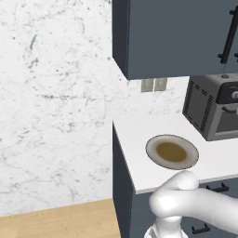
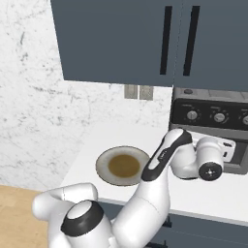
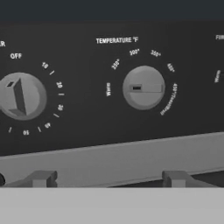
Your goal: Pick up the kebab skewer and baguette bread, and place them inside the toaster oven. Close the toaster oven door and start by setting the timer.
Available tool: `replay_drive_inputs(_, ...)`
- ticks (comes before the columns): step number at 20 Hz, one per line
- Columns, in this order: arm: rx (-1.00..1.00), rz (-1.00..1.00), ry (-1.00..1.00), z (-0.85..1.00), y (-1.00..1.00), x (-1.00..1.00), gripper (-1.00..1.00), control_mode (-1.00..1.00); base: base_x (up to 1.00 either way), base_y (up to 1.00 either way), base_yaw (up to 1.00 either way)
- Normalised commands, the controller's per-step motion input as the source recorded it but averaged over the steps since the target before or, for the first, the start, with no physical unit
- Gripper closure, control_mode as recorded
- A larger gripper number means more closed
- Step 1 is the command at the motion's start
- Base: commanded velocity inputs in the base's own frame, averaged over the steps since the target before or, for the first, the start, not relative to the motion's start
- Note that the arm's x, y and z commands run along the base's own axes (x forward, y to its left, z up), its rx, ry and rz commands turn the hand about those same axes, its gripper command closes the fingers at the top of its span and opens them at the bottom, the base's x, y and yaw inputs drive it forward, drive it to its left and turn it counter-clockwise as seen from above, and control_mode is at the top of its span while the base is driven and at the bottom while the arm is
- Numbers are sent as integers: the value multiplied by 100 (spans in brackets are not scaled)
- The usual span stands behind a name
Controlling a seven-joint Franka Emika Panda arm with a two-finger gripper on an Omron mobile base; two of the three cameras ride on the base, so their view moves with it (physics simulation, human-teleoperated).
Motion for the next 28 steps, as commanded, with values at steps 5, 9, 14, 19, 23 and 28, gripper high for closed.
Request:
replay_drive_inputs(5, 0, 0, 0, 50, 7, -61, -100, -100, 0, 0, 0)
replay_drive_inputs(9, 0, 0, -1, 55, 49, -59, -100, -100, 0, 0, 0)
replay_drive_inputs(14, 0, 0, -1, 8, 93, -24, -100, -100, 0, 0, 0)
replay_drive_inputs(19, 2, 0, -3, 14, 70, 0, -100, -100, 0, 0, 0)
replay_drive_inputs(23, 1, 0, -5, 6, 19, 1, -100, -100, 0, 0, 0)
replay_drive_inputs(28, 0, 5, 0, 0, -23, 18, -100, -100, 0, 0, 0)
